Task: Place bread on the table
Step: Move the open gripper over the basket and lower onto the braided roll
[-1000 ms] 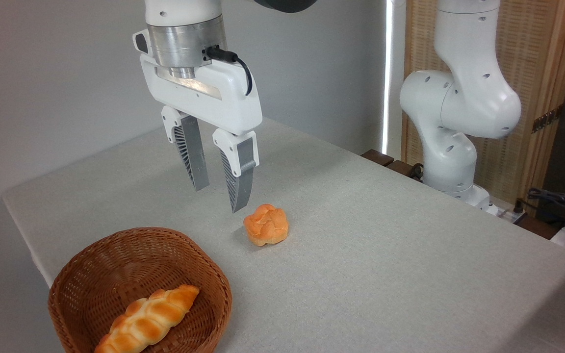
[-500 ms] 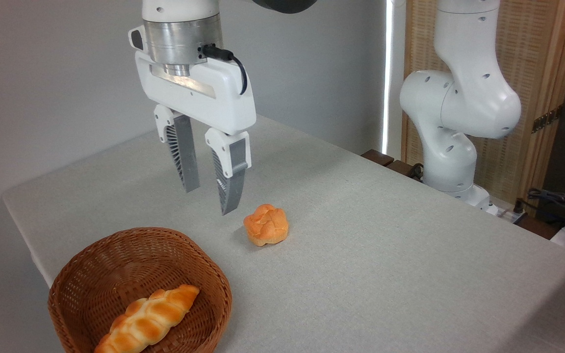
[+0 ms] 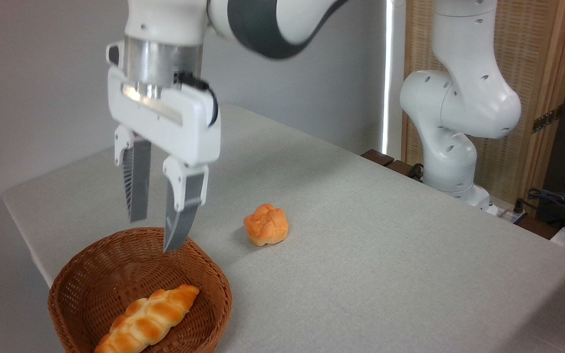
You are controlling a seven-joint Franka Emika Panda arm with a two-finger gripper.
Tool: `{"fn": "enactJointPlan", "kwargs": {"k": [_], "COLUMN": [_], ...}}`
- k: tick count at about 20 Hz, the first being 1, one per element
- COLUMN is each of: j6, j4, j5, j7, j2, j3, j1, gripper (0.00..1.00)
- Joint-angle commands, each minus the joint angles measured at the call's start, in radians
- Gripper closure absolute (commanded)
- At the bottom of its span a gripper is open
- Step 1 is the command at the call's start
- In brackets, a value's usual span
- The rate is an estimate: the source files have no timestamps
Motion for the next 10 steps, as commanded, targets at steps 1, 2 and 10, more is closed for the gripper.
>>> {"fn": "enactJointPlan", "kwargs": {"k": [1, 2, 10], "j6": [0.118, 0.127, 0.163], "j4": [-0.009, -0.009, -0.020], "j5": [-0.003, -0.003, 0.077], "j7": [0.014, 0.014, 0.028], "j2": [0.067, 0.078, 0.168], "j3": [-0.025, -0.028, -0.031], "j1": [-0.003, -0.003, -0.004], "gripper": [0.00, 0.00, 0.00]}}
